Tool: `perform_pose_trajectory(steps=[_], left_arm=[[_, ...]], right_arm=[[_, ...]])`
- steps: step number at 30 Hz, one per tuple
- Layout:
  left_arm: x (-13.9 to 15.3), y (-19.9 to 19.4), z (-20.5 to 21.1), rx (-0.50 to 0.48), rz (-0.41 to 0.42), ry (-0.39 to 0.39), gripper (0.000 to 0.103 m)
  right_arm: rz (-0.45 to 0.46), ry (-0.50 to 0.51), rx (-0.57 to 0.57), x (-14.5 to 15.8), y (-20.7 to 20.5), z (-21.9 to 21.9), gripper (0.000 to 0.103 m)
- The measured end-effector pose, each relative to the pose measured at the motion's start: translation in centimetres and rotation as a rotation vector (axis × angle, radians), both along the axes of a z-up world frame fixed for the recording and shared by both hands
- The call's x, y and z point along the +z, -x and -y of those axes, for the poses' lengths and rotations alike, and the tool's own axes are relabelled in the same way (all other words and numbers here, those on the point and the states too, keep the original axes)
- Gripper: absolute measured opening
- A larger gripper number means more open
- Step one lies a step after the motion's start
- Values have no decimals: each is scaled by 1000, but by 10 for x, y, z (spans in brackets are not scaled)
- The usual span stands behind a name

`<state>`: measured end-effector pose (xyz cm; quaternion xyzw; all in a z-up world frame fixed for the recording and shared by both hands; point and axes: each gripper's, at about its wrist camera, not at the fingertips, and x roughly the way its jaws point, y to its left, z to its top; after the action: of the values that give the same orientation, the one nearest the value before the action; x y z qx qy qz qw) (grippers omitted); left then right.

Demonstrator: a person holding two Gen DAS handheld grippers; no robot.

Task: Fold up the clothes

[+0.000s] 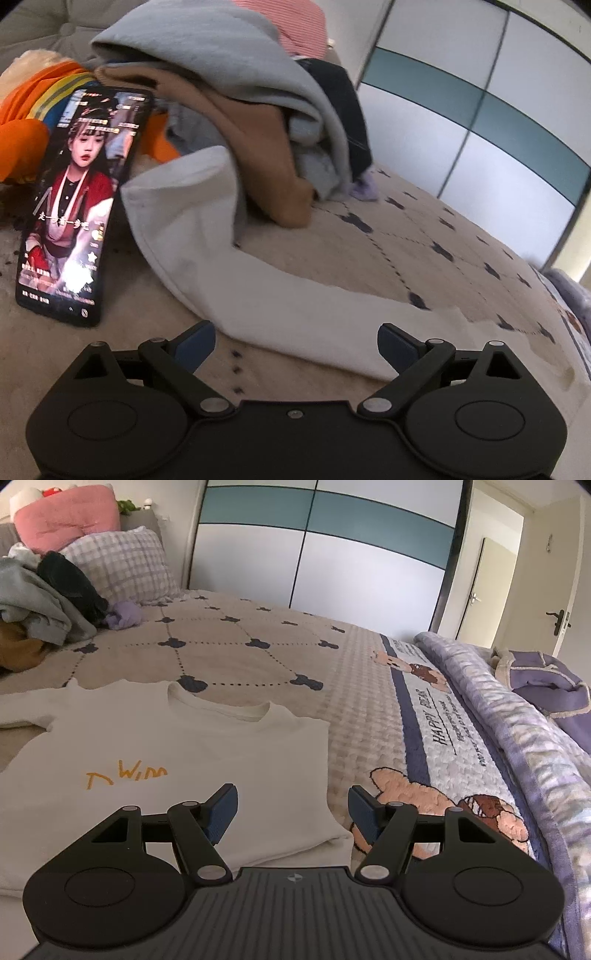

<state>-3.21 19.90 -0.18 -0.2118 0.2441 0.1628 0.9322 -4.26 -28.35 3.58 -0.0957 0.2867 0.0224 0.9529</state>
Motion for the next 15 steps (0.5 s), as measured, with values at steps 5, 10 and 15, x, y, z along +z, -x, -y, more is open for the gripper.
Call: perform_pose_trajectory(steps=[5,10,15], left_arm=[[-9,-8,-18,75,-10,48,92],[-12,-16,-24,128,12,57,73],[-14,-23,-28,209,-4,60,35]], right_arm=[[25,-19,-3,10,11,-1,72],[41,-48,-13,18,19,0,72],[51,-69,-18,23,27,-1,72]])
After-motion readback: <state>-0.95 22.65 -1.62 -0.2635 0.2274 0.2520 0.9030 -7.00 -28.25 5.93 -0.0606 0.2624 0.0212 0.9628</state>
